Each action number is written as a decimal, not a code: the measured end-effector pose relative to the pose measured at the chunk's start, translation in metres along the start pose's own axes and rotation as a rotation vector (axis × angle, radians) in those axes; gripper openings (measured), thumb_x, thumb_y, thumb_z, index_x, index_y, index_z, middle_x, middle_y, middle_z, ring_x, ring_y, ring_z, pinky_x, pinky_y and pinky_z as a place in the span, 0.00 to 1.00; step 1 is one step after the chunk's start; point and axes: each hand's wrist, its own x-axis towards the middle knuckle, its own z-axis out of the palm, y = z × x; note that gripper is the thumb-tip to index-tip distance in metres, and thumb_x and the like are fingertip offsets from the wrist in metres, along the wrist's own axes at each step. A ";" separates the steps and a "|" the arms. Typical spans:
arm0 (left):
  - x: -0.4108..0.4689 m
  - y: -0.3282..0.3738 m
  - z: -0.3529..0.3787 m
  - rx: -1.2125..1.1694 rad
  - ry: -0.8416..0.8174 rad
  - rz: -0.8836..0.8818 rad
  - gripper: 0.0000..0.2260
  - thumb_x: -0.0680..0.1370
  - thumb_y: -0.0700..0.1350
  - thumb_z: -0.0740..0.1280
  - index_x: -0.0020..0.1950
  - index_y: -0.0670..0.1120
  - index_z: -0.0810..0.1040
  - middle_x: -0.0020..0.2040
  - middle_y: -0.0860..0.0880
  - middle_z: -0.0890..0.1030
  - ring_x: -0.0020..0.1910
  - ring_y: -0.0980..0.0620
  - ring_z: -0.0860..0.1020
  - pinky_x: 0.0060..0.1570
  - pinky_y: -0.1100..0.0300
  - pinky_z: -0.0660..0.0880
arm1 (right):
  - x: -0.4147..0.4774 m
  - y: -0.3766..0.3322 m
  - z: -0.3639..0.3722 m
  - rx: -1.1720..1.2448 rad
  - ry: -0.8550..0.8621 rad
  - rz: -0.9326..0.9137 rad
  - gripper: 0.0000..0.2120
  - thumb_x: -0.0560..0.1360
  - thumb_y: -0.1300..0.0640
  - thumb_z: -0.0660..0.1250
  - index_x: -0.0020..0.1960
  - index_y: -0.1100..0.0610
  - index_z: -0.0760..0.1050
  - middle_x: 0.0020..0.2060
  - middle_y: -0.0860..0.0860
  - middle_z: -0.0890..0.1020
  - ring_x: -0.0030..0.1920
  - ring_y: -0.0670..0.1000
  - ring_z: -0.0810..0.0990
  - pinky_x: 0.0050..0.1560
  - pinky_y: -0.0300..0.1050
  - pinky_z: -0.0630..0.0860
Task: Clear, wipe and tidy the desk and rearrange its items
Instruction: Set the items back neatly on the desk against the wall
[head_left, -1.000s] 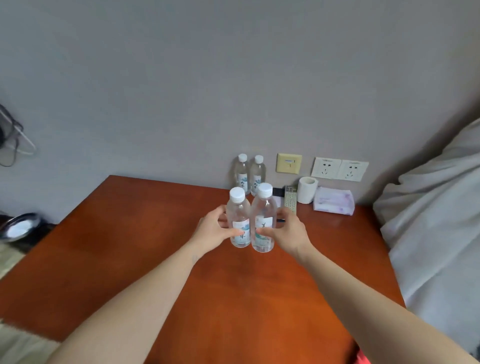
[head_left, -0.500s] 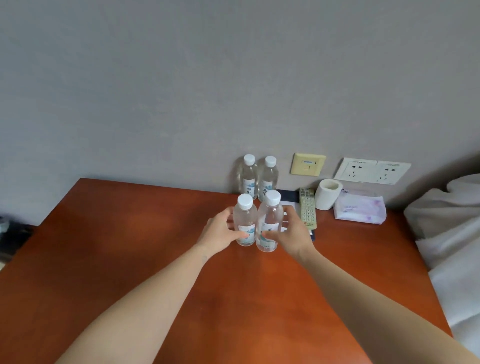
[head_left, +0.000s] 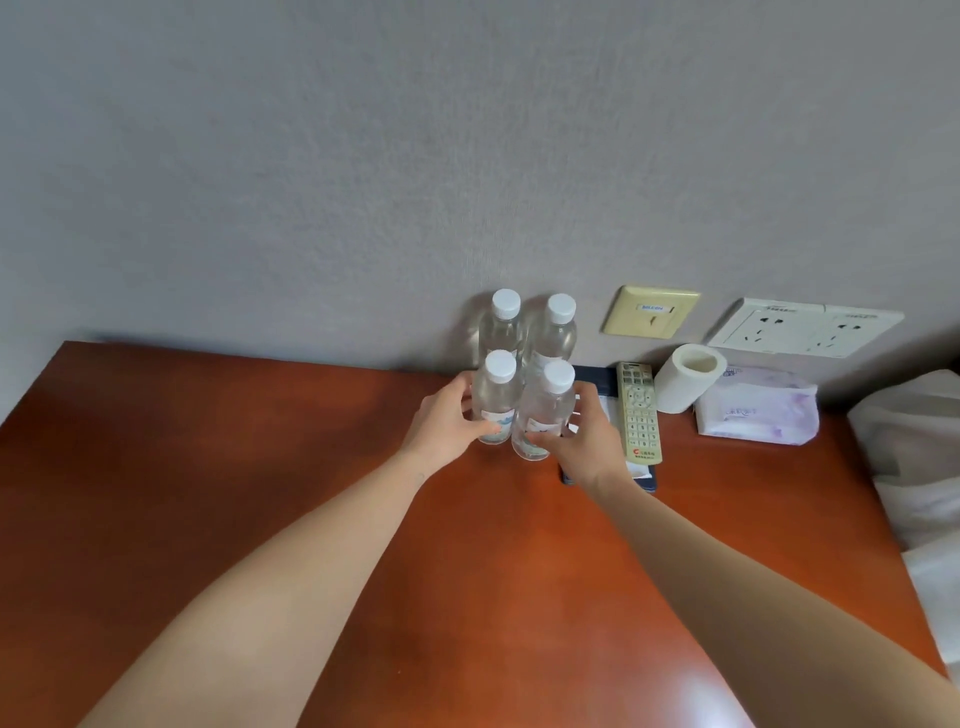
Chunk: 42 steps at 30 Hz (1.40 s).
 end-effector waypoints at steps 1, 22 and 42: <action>0.006 0.002 0.000 -0.010 0.002 0.004 0.28 0.70 0.43 0.77 0.67 0.56 0.73 0.62 0.59 0.80 0.58 0.62 0.79 0.63 0.55 0.76 | 0.004 0.000 0.000 0.004 0.004 -0.004 0.26 0.70 0.58 0.77 0.59 0.49 0.64 0.47 0.40 0.76 0.46 0.45 0.77 0.38 0.33 0.71; 0.002 -0.002 0.001 0.188 -0.096 -0.121 0.36 0.72 0.49 0.77 0.75 0.45 0.63 0.73 0.47 0.71 0.71 0.49 0.70 0.69 0.51 0.69 | 0.016 0.005 -0.012 -0.092 -0.079 0.043 0.37 0.71 0.57 0.76 0.73 0.55 0.60 0.64 0.49 0.74 0.61 0.50 0.74 0.57 0.44 0.70; -0.128 0.141 0.080 0.667 -0.381 0.471 0.23 0.79 0.52 0.68 0.72 0.53 0.69 0.72 0.54 0.71 0.68 0.51 0.72 0.66 0.49 0.71 | -0.182 0.038 -0.180 -0.507 0.097 0.117 0.16 0.76 0.54 0.71 0.62 0.52 0.75 0.56 0.48 0.80 0.55 0.50 0.80 0.53 0.43 0.78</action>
